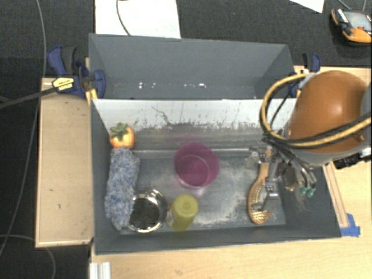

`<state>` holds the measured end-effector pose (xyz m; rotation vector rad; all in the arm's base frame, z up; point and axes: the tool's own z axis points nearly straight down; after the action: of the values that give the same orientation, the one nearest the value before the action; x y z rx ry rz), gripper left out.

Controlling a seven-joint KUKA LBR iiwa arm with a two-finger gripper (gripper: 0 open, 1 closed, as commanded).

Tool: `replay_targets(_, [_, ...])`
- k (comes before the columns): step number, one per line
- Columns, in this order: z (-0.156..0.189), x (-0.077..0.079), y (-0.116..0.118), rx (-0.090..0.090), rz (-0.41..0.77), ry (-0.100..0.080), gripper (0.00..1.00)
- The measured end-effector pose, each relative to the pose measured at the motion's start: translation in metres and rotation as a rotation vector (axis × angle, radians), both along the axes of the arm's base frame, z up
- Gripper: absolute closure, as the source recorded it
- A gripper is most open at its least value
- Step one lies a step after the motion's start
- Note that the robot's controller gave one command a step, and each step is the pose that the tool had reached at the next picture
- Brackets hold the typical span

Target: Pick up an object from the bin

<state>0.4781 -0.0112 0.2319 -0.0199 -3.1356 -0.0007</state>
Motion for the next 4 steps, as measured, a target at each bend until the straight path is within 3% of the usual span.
replay_targets(1, [0.004, 0.001, 0.0, 0.0, 0.001, -0.008, 0.0])
replay_targets(2, [-0.107, 0.029, 0.115, 0.001, 0.217, -0.012, 0.0])
replay_targets(3, [-0.091, 0.034, 0.005, -0.001, 0.371, -0.012, 0.0])
replay_targets(4, [-0.104, 0.021, 0.088, 0.002, 0.402, -0.005, 0.0])
